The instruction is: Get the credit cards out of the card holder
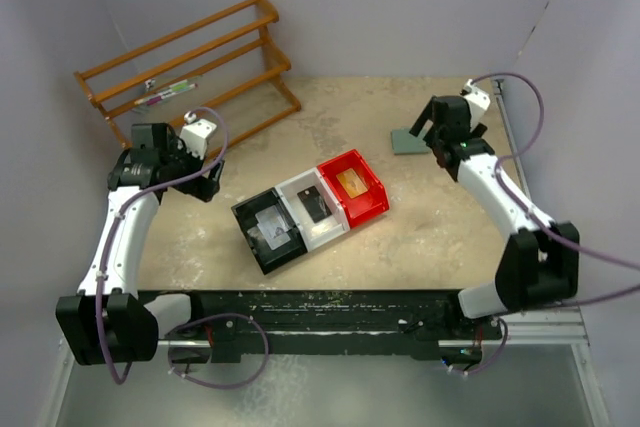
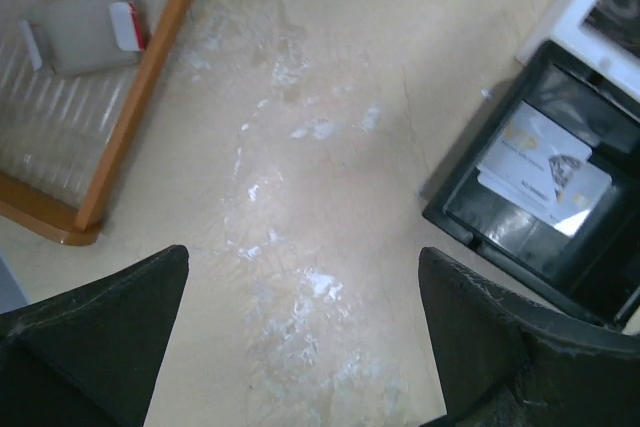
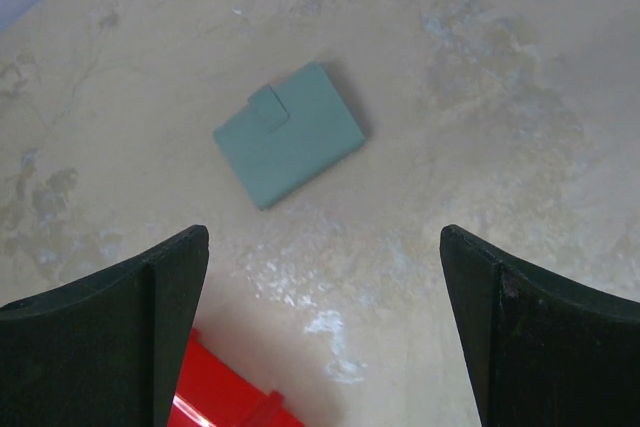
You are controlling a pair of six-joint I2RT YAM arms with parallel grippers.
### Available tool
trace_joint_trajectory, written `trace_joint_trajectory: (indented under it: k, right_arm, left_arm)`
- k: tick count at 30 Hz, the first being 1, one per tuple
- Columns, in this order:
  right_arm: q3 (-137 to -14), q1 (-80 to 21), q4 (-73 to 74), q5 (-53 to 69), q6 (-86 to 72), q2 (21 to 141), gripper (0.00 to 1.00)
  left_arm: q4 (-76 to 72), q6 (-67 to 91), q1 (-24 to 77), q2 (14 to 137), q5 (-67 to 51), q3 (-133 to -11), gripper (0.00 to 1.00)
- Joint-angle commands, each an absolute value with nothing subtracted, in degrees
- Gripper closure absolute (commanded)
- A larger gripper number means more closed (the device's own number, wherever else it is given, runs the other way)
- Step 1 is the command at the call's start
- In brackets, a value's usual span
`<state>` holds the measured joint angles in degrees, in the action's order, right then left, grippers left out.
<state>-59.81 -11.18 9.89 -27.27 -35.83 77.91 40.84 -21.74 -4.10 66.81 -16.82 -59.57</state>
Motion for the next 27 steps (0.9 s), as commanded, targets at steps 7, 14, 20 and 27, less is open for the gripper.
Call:
trace_joint_trajectory:
  k: [7, 14, 20, 27]
  right_arm:
    - [-78.07, -14.04, 15.15, -28.74, -40.71, 100.02, 0.02]
    - [-81.64, -22.42, 17.18, -29.91, -37.62, 102.93, 0.03]
    - [-71.80, -26.19, 12.21, -22.70, -32.56, 93.09, 0.07]
    - [-64.69, -26.88, 10.95, -14.69, -24.05, 88.32, 0.15]
  left_arm:
    - [54.64, -32.67, -4.22, 63.84, -28.38, -63.25, 0.01]
    - [54.78, -36.07, -1.97, 65.66, -31.53, -59.97, 0.01]
    - [51.47, -36.56, 6.57, 66.56, -24.32, -54.56, 0.01]
    - [47.85, -34.72, 9.76, 67.97, -20.51, -51.74, 0.01]
